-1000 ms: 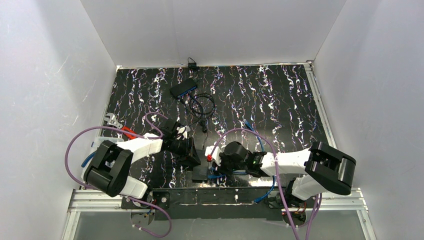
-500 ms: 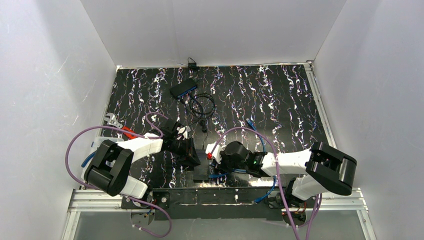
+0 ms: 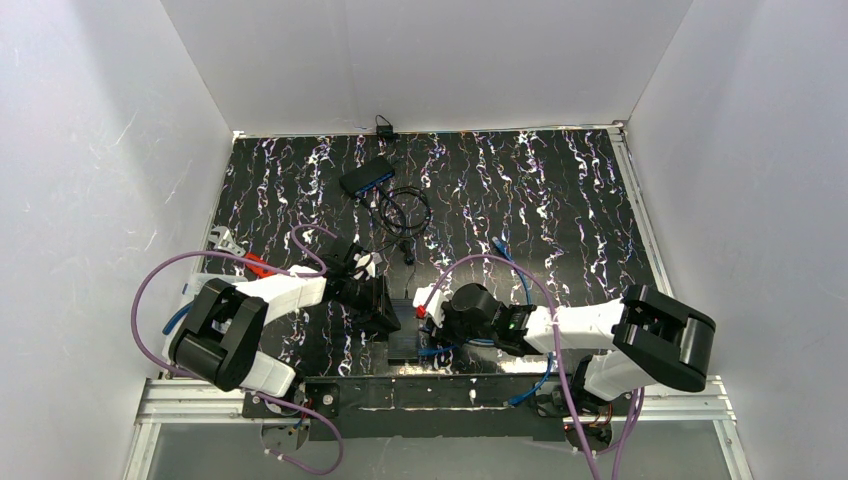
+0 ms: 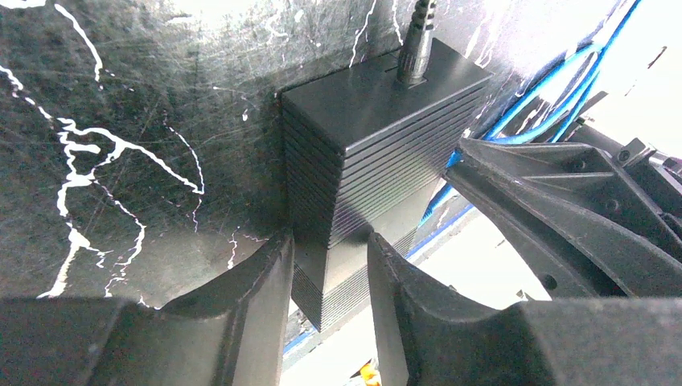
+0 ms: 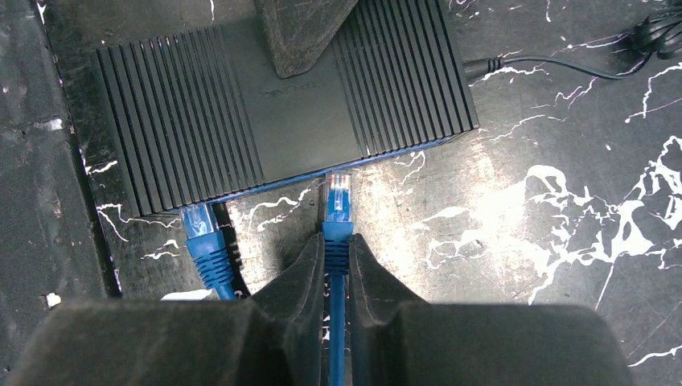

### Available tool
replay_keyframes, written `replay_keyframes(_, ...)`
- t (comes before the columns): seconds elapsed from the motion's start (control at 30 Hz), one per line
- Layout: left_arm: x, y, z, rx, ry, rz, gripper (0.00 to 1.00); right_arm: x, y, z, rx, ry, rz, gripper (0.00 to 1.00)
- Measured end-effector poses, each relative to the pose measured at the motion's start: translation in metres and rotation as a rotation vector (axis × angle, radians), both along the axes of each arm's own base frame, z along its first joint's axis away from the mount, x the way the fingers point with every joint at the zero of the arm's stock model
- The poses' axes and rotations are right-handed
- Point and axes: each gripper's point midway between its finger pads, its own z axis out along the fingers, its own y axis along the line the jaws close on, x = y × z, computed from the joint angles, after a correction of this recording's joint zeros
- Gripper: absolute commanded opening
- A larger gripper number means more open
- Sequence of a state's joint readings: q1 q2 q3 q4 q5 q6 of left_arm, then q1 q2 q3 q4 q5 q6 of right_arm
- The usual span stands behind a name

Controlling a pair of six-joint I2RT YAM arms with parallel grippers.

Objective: Insert the plug into the switch port
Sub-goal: Insert the connector into the switch port.

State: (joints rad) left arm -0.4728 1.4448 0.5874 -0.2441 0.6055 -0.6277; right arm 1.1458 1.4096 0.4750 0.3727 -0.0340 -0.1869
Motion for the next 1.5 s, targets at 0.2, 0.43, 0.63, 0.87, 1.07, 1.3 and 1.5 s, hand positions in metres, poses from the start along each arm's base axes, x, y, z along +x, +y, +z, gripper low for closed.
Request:
replay_keyframes(0.2, 0.0, 0.0, 0.0, -0.001, 0.001, 0.0, 0.35, 0.001, 0.001, 0.006, 0.015, -0.01, -0.004, 0.01)
replay_keyframes(0.43, 0.0, 0.0, 0.0, -0.002, 0.002, -0.001, 0.35, -0.001, 0.0, 0.005, 0.02, -0.006, 0.003, 0.01)
replay_keyframes(0.63, -0.001, 0.0, 0.0, -0.002, 0.005, -0.002, 0.35, -0.006, 0.002, 0.003, 0.025, 0.014, 0.034, 0.01)
replay_keyframes(0.87, -0.003, 0.0, 0.001, -0.002, 0.009, -0.008, 0.34, -0.008, 0.004, 0.0, 0.025, 0.013, 0.066, 0.01)
replay_keyframes(1.07, -0.005, 0.0, 0.001, 0.007, 0.013, -0.026, 0.34, -0.009, 0.005, 0.0, 0.023, -0.005, 0.093, 0.01)
replay_keyframes(1.3, -0.01, -0.001, 0.002, 0.039, 0.002, -0.078, 0.34, -0.008, 0.004, 0.0, 0.015, -0.031, 0.122, 0.01)
replay_keyframes(1.5, -0.017, -0.001, 0.002, 0.055, 0.004, -0.113, 0.34, -0.01, 0.004, 0.0, 0.009, -0.046, 0.157, 0.01)
